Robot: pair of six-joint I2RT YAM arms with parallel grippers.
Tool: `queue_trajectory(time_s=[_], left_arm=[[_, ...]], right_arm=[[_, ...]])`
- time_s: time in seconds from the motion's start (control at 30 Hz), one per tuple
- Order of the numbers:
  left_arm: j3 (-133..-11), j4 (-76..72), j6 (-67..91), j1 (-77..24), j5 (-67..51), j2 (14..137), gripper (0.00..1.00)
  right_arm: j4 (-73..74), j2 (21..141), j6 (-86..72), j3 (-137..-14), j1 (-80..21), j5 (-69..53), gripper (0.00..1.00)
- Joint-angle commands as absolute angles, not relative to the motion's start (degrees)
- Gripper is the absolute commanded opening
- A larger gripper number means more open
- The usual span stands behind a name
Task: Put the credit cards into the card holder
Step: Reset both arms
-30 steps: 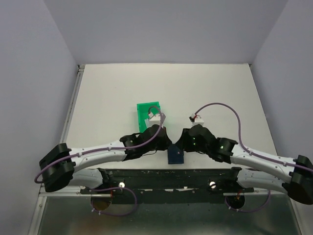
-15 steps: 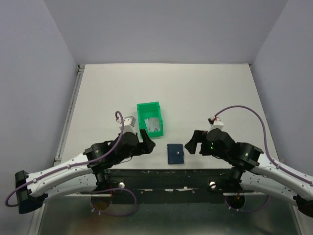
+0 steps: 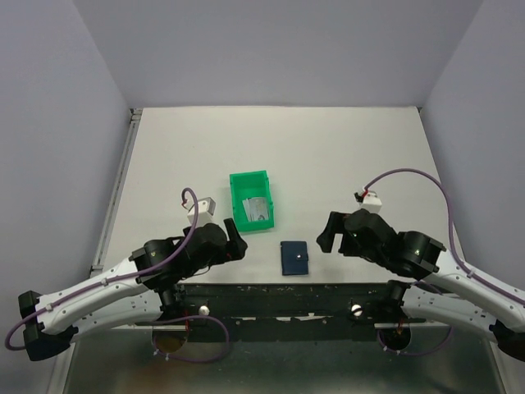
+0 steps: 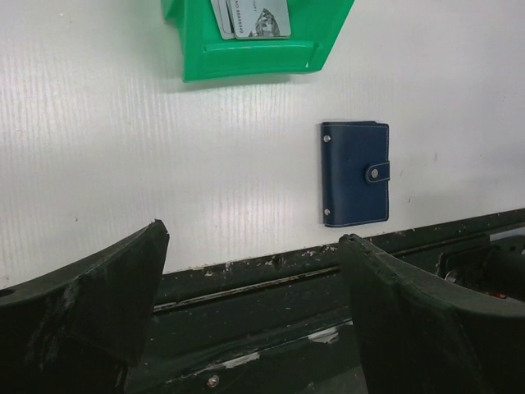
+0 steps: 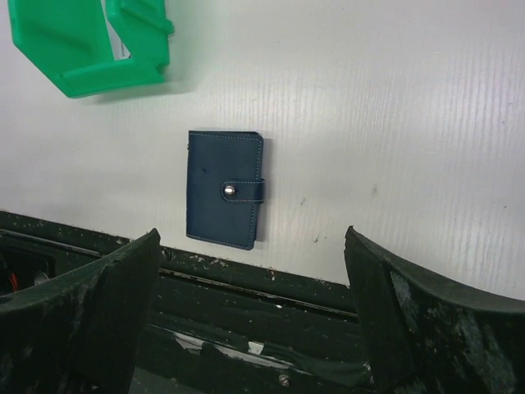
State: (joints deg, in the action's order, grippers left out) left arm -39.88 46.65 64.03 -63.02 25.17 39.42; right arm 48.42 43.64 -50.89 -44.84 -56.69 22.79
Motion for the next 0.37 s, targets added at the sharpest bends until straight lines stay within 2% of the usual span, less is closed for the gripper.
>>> queue_trajectory(time_s=[0.0,0.33], left_arm=[[-42.5,49.3,63.2,-63.2,27.5,39.0,0.99],[-41.5,49.5,65.1,-63.2,29.2,34.5,0.99]], right_arm=[[45.4,45.1,-49.3,-44.1,-57.0,22.9,1.00],[42.9,46.3,-48.3,-43.1,-57.0,21.0,1.00]])
